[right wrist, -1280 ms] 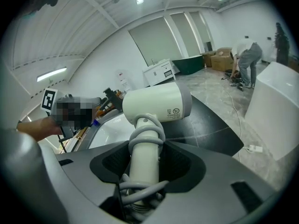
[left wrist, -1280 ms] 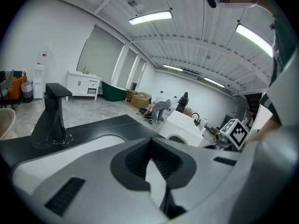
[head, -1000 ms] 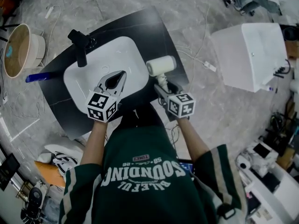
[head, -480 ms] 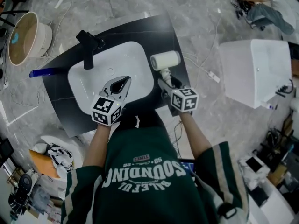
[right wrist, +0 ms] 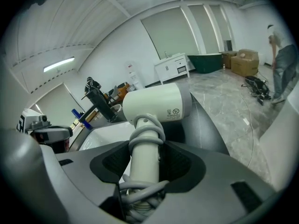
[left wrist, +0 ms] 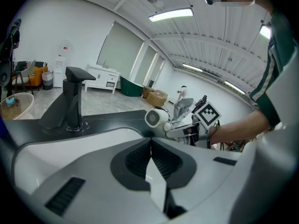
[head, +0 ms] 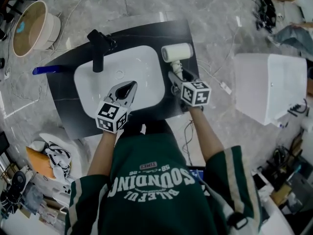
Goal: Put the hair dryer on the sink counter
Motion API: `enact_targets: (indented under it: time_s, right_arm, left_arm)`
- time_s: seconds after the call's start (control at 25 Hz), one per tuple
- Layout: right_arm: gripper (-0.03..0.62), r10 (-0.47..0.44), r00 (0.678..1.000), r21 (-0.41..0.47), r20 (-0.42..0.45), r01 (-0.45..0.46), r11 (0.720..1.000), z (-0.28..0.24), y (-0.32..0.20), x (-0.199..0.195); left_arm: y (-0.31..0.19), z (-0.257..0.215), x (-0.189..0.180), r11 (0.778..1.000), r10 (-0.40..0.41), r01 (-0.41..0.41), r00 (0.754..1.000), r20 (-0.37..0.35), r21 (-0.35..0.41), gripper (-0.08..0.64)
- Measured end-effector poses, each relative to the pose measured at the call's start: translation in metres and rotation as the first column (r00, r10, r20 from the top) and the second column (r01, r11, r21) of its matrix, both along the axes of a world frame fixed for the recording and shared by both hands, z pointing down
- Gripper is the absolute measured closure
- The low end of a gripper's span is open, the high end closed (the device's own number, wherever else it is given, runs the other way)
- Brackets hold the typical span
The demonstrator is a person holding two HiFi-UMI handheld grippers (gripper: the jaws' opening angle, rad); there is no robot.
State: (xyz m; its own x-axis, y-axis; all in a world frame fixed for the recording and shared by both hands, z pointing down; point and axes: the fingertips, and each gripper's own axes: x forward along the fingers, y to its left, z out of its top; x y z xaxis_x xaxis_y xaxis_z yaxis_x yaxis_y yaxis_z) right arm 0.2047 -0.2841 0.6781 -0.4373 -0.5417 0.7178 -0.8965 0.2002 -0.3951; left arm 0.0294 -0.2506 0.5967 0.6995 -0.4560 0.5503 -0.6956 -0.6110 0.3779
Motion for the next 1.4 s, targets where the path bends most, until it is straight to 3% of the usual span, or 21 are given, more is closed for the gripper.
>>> enact_targets:
  time_s: [0.44, 1.16, 1.4]
  right_arm:
    - [0.376, -0.003, 1.0, -0.014, -0.029, 0.003, 1.0, 0.018, -0.051, -0.006]
    - [0.373, 0.009, 0.989, -0.069, -0.145, -0.019, 0.997, 0.037, -0.055, -0.006]
    - [0.35, 0.033, 0.98, -0.044, -0.197, -0.042, 0.998, 0.033, -0.057, -0.001]
  left_arm:
    - [0.001, 0.009, -0.014, 0.998, -0.065, 0.065, 0.998, 0.004, -0.027, 0.558]
    - [0.006, 0.005, -0.025, 0.995, -0.095, 0.095, 0.995, -0.017, -0.022, 0.558]
    - [0.014, -0.001, -0.036, 0.995, -0.099, 0.099, 0.995, -0.024, -0.006, 0.558]
